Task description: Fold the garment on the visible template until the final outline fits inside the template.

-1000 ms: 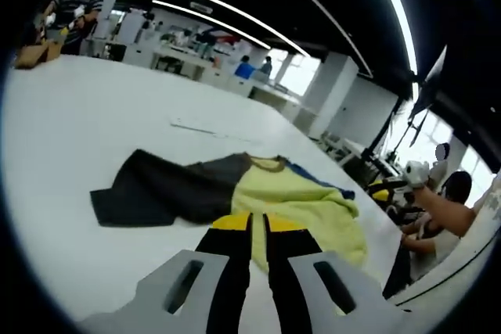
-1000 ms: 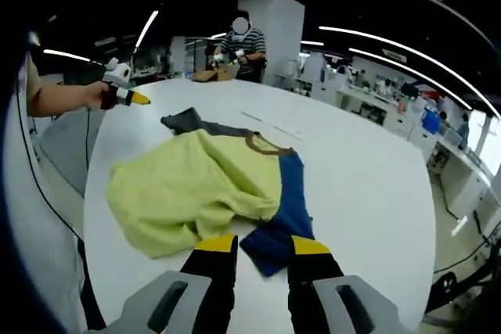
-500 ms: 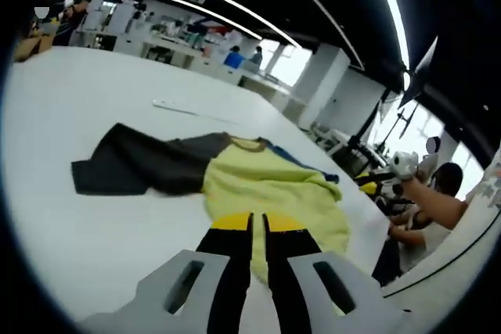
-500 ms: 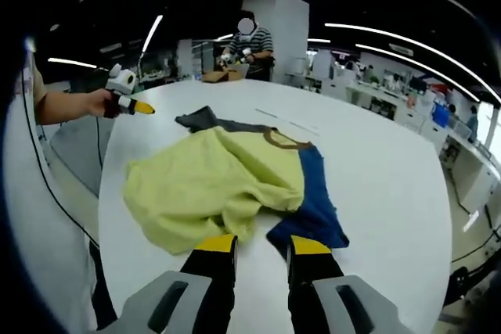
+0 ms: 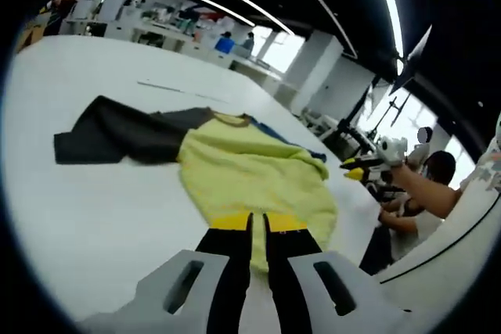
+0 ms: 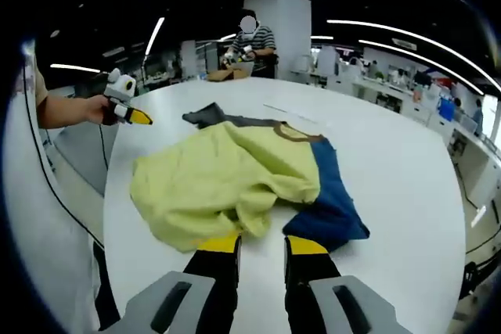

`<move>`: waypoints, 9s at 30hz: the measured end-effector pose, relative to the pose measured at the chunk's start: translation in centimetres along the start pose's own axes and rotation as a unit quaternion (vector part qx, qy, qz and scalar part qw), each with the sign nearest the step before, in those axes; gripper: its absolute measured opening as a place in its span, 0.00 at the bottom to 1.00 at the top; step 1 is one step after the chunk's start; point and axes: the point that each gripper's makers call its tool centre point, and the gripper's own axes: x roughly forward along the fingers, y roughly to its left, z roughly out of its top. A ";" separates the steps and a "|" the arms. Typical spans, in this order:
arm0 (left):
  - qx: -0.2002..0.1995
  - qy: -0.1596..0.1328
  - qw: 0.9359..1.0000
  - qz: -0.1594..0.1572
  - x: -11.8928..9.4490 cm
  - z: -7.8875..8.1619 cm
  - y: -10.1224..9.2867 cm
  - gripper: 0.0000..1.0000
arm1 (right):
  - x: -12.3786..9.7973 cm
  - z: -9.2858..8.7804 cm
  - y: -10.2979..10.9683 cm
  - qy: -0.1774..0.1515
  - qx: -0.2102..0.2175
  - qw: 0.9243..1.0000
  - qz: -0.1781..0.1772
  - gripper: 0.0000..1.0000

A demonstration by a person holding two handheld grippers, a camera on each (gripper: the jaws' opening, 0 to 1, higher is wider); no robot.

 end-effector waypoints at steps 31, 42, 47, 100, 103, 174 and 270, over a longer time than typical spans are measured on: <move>0.104 0.074 0.992 0.003 -0.6 -3.0 -0.9 0.18 | 4.9 -1.6 0.4 0.020 0.023 0.999 0.010 0.12; 0.147 0.104 0.984 0.005 -0.9 -3.9 -1.2 0.30 | 5.5 -1.5 0.7 0.018 0.029 0.999 0.014 0.09; 0.152 0.110 0.982 0.003 -0.9 -4.4 -1.3 0.31 | 5.6 -1.5 0.8 0.018 0.030 0.999 0.016 0.04; 0.128 0.089 0.988 -0.003 -1.2 -4.0 -0.5 0.30 | 5.5 2.9 1.4 0.005 -0.122 0.993 0.000 0.00; 0.128 0.089 0.988 -0.002 -1.2 -4.0 -0.5 0.30 | 5.3 3.3 1.5 -0.001 -0.120 0.993 0.001 0.00; 0.121 0.100 0.988 0.011 -1.4 -5.0 -0.6 0.31 | 6.9 1.8 -0.5 -0.007 -0.007 1.000 0.022 0.09; 0.084 0.151 0.985 -0.027 -2.6 -7.1 -0.6 0.00 | -5.1 -5.3 6.6 0.053 0.086 0.992 0.073 0.00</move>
